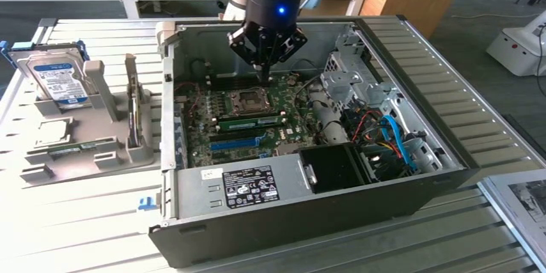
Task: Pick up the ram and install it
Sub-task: 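Press down the ram until it locks into place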
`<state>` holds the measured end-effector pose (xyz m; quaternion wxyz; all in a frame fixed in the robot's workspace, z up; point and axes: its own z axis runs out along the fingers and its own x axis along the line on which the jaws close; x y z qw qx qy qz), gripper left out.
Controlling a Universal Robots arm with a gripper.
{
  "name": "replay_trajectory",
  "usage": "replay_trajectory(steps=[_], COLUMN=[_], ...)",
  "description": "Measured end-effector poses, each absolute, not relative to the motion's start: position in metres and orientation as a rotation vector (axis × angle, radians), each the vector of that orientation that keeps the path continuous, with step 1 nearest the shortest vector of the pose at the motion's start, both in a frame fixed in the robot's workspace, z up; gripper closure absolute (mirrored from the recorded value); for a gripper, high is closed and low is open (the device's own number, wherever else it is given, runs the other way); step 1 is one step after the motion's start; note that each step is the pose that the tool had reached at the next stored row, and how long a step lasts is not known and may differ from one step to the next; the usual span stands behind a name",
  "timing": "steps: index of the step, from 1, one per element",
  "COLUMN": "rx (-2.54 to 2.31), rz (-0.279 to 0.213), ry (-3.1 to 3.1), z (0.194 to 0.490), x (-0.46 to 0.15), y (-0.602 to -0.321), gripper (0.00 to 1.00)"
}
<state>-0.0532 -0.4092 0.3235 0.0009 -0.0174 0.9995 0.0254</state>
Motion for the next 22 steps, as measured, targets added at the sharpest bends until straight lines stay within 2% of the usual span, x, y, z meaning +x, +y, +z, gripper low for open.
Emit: replay_trajectory(steps=[22], rx=[-0.019], rz=[0.078], ry=[3.138], z=[0.3243], x=[-0.0552], y=[-0.4092], gripper=[0.89])
